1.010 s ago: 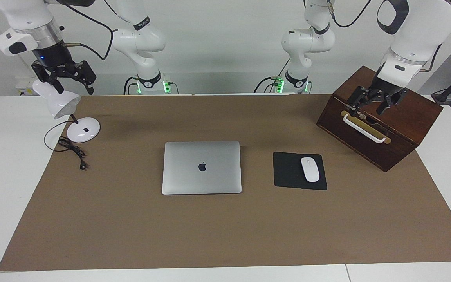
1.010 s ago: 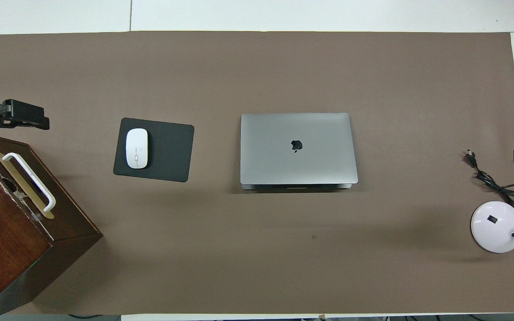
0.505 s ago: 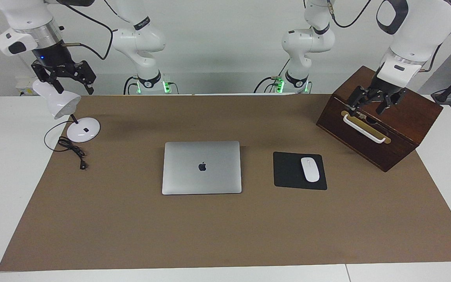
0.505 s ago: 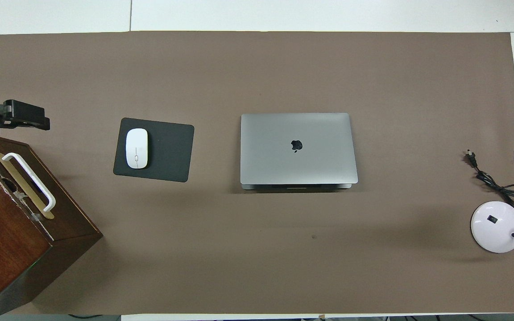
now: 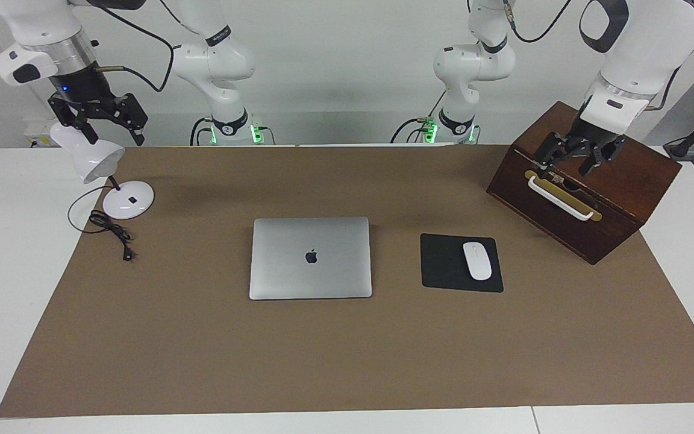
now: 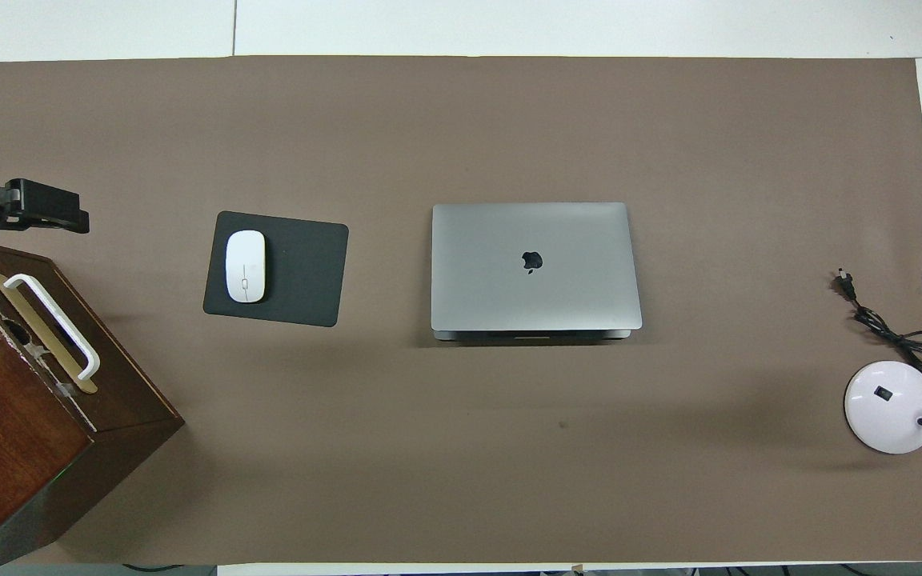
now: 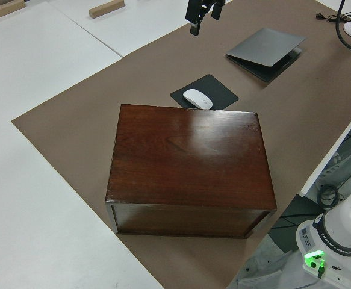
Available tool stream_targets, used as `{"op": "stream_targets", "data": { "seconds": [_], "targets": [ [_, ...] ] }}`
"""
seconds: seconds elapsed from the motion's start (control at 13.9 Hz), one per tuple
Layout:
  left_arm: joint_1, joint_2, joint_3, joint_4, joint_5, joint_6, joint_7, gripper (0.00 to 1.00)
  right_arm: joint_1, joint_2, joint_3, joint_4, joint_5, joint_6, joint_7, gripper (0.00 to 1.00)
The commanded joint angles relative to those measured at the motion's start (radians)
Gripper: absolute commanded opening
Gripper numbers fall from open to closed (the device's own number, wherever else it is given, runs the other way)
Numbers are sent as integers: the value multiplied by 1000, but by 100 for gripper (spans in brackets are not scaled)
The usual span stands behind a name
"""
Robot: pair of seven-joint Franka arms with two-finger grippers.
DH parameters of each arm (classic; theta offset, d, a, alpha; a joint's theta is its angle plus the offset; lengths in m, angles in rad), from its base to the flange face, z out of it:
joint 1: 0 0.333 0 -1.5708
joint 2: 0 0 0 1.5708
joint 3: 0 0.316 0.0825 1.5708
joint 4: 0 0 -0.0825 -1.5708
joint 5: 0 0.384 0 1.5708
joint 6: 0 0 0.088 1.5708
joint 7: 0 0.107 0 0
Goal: Close laptop with both arms
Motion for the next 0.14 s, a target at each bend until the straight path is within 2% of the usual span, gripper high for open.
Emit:
{"op": "stream_targets", "data": {
  "seconds": [0.0, 0.07],
  "targets": [
    [2, 13, -1, 33, 12, -34, 3, 100, -17, -11, 6, -5, 2, -7, -21, 100],
    [4, 13, -1, 33, 12, -34, 3, 100, -17, -11, 6, -5, 2, -6, -21, 100]
  ]
}}
